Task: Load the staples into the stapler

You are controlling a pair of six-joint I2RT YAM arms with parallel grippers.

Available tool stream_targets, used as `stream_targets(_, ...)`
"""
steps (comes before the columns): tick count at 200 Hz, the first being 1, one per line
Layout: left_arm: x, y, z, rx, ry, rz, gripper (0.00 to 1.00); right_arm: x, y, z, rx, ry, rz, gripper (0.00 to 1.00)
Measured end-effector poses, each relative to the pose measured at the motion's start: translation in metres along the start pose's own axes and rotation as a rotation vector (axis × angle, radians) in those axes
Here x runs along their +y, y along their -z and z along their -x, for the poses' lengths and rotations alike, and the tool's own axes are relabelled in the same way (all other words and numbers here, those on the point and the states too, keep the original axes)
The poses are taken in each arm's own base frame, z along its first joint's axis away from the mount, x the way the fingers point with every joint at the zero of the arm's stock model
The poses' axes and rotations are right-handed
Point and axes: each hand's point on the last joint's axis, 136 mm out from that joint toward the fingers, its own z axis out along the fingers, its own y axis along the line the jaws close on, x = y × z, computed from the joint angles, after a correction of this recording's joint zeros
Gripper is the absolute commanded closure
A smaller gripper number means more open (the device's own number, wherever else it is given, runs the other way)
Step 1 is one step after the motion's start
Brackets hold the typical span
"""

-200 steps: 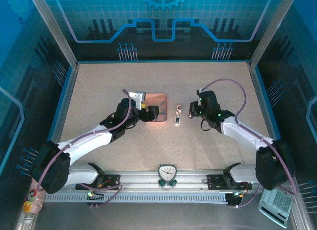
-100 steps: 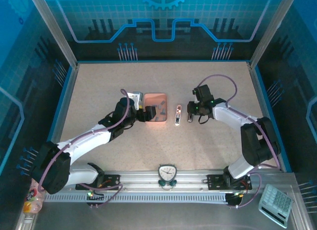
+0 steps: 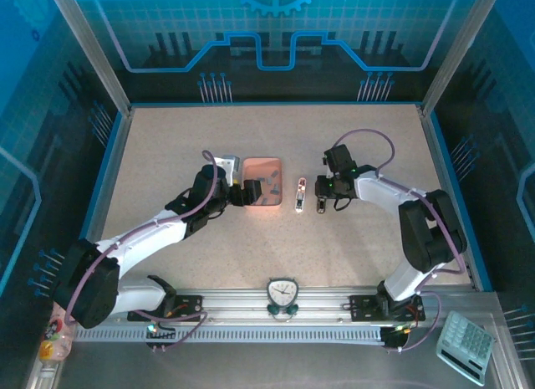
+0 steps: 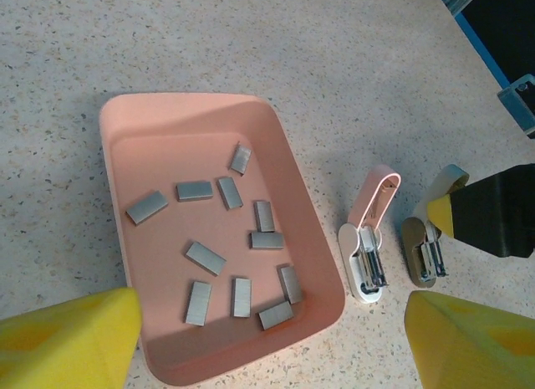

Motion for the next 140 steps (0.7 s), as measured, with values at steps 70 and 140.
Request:
stream_targets(70, 0.007, 0.0, -0.004, 0.02, 0.008, 0.02, 0.17, 0.001, -0.006, 0.003, 0.016, -0.008, 0.001, 0.62)
stream_targets(140, 0.016, 0.002, 0.0, 0.033, 0.038, 0.041, 0.16, 0.002, 0.021, 0.008, 0.003, 0.005, -0.016, 0.49)
